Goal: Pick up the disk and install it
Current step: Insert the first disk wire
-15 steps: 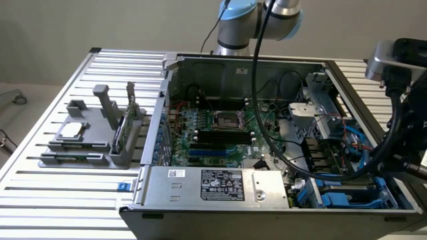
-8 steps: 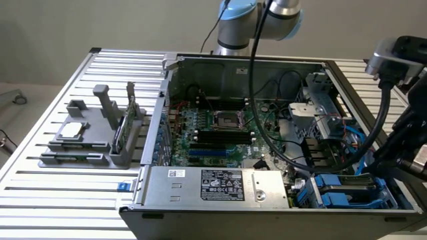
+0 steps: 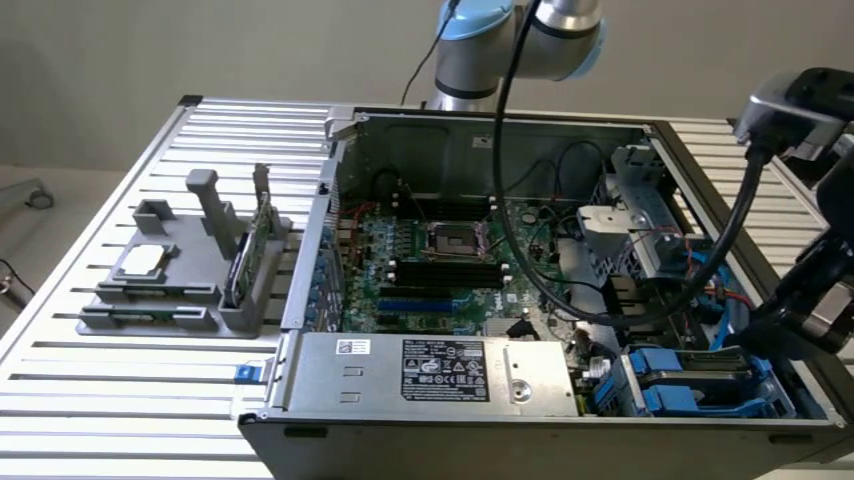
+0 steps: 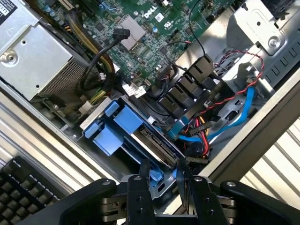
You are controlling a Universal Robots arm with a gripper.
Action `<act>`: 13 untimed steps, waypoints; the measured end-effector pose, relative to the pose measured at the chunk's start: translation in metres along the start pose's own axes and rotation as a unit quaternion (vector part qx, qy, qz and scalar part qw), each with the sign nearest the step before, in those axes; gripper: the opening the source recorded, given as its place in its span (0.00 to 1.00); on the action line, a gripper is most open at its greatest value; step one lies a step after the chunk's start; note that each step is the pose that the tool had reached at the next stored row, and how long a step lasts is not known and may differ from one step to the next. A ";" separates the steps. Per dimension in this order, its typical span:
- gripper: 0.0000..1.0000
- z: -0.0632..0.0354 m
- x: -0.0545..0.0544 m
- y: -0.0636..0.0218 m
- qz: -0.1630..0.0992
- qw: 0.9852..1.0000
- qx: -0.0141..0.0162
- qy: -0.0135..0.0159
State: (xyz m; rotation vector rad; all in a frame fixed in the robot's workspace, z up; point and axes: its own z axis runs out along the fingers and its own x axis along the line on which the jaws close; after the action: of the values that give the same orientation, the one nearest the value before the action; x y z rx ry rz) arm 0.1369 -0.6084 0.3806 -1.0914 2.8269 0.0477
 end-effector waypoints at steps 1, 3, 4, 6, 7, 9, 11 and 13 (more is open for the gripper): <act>0.37 0.0000 0.000 0.0000 0.009 1.000 0.001 0.000; 0.37 0.0000 0.000 0.0000 0.027 1.000 0.003 0.000; 0.37 0.0001 0.000 0.0000 0.036 0.999 0.004 0.000; 0.37 0.0001 0.000 0.0000 0.054 0.999 0.006 0.001; 0.37 0.0001 0.000 0.0000 0.063 0.998 0.007 0.001; 0.37 0.0001 0.000 0.0000 0.081 0.997 0.009 0.001; 0.37 0.0002 0.000 0.0000 0.099 0.995 0.011 0.001; 0.37 0.0002 0.000 0.0000 0.117 0.993 0.014 0.001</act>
State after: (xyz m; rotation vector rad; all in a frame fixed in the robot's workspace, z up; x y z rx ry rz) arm 0.1369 -0.6084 0.3804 -0.7487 2.9336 0.0275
